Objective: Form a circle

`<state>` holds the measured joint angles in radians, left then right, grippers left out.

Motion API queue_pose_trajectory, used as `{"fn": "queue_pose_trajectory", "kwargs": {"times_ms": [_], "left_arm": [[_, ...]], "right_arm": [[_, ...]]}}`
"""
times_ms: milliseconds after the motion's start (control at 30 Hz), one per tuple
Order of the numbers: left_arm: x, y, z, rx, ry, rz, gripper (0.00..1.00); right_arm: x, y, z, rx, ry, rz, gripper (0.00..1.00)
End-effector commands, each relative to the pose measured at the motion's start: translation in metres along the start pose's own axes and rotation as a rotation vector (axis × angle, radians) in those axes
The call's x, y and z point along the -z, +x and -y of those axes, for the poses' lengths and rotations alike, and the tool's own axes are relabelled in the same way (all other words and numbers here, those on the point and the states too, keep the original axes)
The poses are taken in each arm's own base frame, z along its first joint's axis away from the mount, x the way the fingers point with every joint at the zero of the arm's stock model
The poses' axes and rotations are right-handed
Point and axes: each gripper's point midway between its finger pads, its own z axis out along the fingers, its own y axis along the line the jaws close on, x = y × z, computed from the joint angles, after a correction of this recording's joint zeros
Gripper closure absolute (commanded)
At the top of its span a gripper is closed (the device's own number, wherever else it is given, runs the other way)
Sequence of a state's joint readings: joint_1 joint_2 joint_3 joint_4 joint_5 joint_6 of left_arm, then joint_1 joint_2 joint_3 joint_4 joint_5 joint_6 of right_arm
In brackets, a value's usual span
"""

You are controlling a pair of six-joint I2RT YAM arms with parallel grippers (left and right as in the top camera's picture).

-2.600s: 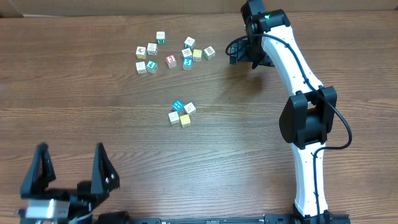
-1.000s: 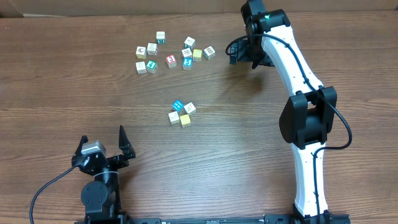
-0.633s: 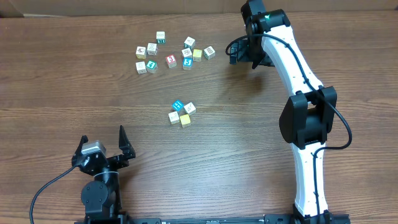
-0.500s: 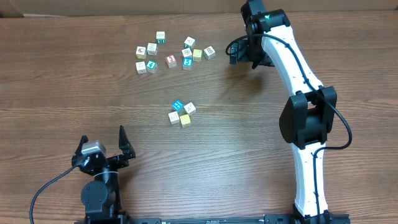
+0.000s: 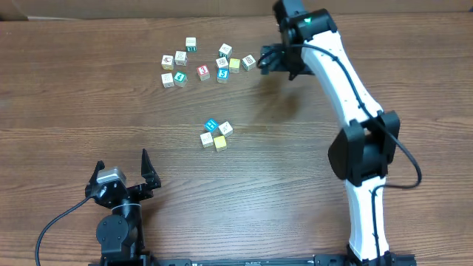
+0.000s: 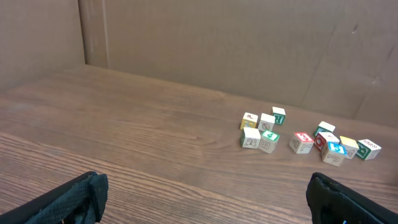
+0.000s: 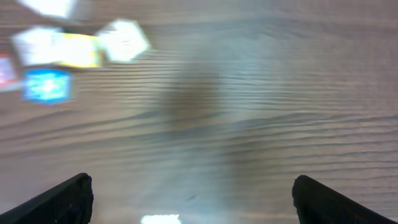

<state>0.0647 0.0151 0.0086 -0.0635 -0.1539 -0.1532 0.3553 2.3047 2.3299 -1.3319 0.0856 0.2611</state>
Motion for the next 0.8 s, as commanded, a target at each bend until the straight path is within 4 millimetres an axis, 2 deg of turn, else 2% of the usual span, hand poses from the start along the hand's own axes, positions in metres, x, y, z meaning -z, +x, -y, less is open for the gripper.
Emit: {"fn": "queue_pose_trajectory", "kwargs": {"times_ms": [0,100,233,333,367,433,567,633,767], "left_arm": [[0.001,0.0,0.005,-0.019,0.023,0.004,0.0],[0.001,0.0,0.005,-0.019,0.023,0.004,0.0],[0.001,0.0,0.005,-0.019,0.023,0.004,0.0],[0.001,0.0,0.005,-0.019,0.023,0.004,0.0],[0.001,0.0,0.005,-0.019,0.023,0.004,0.0],[0.001,0.0,0.005,-0.019,0.023,0.004,0.0],[0.001,0.0,0.005,-0.019,0.023,0.004,0.01],[0.001,0.0,0.005,-0.019,0.023,0.004,0.0],[0.001,0.0,0.005,-0.019,0.023,0.004,0.0]], "right_arm": [[0.091,-0.013,-0.019,0.024,-0.072,0.18,0.0],[0.131,-0.014,-0.021,0.027,-0.104,0.252,0.0],[0.172,-0.014,-0.015,0.016,-0.13,0.331,0.0],[0.199,-0.017,-0.004,0.0,-0.125,0.4,0.0],[0.208,-0.018,0.006,-0.011,-0.103,0.42,0.0],[0.217,-0.016,0.019,-0.016,-0.086,0.431,0.0],[0.219,-0.012,0.038,0.036,-0.055,0.413,0.0],[0.221,-0.014,0.038,0.076,-0.071,0.421,0.0],[0.225,-0.017,0.025,0.185,-0.143,0.468,0.0]]}}
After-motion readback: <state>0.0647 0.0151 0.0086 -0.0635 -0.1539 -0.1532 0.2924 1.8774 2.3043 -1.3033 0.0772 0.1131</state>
